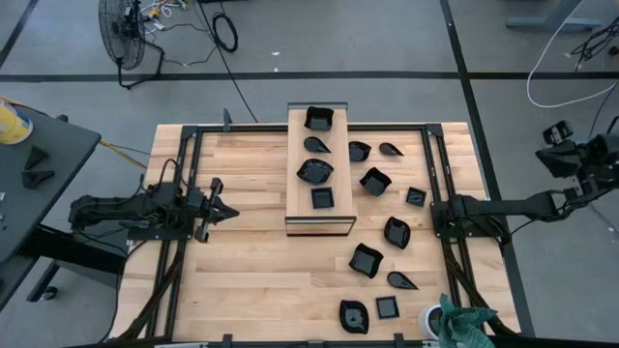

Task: Pick & Place Mini shaped plates
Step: Stack the distorted square plate on top of the distorted square plate on the shelf

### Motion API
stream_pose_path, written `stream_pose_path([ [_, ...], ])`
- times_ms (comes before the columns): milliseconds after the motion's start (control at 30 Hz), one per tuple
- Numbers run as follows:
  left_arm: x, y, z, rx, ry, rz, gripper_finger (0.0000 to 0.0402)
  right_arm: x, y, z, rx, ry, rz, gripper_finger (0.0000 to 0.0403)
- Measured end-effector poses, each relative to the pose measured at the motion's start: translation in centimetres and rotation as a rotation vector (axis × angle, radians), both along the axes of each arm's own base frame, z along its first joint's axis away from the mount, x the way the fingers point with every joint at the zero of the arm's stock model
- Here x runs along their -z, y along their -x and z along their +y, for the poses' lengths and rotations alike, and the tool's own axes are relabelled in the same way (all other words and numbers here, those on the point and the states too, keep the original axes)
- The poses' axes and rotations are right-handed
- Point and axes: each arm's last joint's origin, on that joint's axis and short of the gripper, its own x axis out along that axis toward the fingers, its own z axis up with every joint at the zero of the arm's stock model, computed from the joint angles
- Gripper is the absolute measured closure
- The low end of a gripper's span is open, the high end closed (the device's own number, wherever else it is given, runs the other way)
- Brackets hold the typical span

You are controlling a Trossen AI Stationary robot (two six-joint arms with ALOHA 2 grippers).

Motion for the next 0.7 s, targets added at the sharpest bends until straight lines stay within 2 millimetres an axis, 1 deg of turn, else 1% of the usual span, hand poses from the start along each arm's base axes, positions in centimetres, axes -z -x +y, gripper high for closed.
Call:
stream_pose_path([
  [100, 0.0, 0.0, 0.0, 0.0, 0.001, 0.0, 0.0383, 0.1, -1.2, -0.1, 0.035, -0.038, 0.015, 0.0392],
  [333, 0.0, 0.0, 0.0, 0.0, 0.0, -0.001, 0.0383, 1.5, -4.4, -0.6, 0.227, -0.103, 0.121, 0.0392],
  [533, 0.0, 0.0, 0.0, 0.0, 0.0, -0.001, 0.0383, 1.7, -7.4, -0.9, 0.324, -0.164, 0.111, 0.0392],
  [700, 0.0, 0.0, 0.0, 0.0, 0.0, 0.0, 0.0383, 1.3, -9.9, -0.9, 0.367, -0.129, 0.073, 0.0392],
])
